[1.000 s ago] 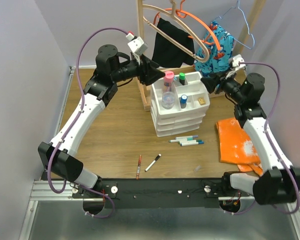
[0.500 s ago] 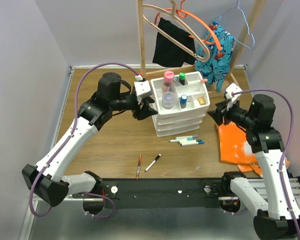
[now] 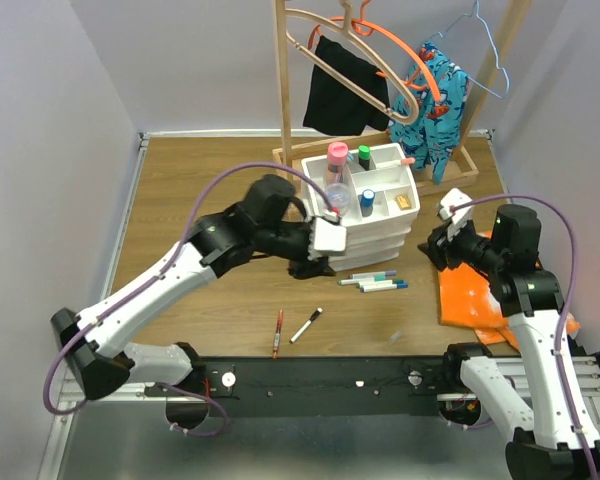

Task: Sort the stationery into containers
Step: Pick up the pen from the center of the board.

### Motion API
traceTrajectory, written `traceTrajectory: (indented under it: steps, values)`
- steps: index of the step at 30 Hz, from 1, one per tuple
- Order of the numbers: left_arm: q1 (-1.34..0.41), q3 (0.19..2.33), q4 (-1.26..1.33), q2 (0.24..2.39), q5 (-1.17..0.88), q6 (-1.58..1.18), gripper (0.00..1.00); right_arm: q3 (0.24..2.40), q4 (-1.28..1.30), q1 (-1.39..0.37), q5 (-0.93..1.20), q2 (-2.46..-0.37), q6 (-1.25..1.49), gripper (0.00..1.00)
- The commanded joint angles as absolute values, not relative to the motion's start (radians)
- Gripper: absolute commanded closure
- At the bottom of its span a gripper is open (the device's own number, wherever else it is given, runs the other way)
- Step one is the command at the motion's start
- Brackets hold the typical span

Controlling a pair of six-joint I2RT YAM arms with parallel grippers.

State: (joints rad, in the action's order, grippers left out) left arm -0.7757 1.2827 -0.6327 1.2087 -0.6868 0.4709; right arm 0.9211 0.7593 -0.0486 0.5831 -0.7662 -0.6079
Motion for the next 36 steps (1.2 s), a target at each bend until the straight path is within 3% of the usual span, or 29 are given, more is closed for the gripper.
traceTrajectory:
  steps: [1,5,12,18,24,36]
  values:
    - [-0.996,1.423,-0.736,1.330,-0.490,0.591,0.47,0.943,0.499,-0.051,0.303,-0.724,-0.163,0.43]
    - [-1.081,1.532,-0.726,1.513,-0.422,0.542,0.48,1.047,0.508,-0.046,0.082,-0.750,0.062,0.39]
    - [-1.177,1.693,-0.681,1.794,-0.351,0.515,0.50,1.204,0.482,-0.032,-0.176,-0.816,0.106,0.23]
    - [-1.178,1.762,-0.643,1.966,-0.356,0.482,0.57,1.273,0.439,-0.031,-0.227,-0.815,0.091,0.22]
    - [-1.170,1.880,-0.647,2.109,-0.364,0.474,0.64,1.210,0.417,-0.031,-0.233,-0.788,0.095,0.21]
    - [-1.115,2.011,-0.644,2.299,-0.362,0.451,0.69,1.157,0.402,-0.031,-0.230,-0.775,0.106,0.21]
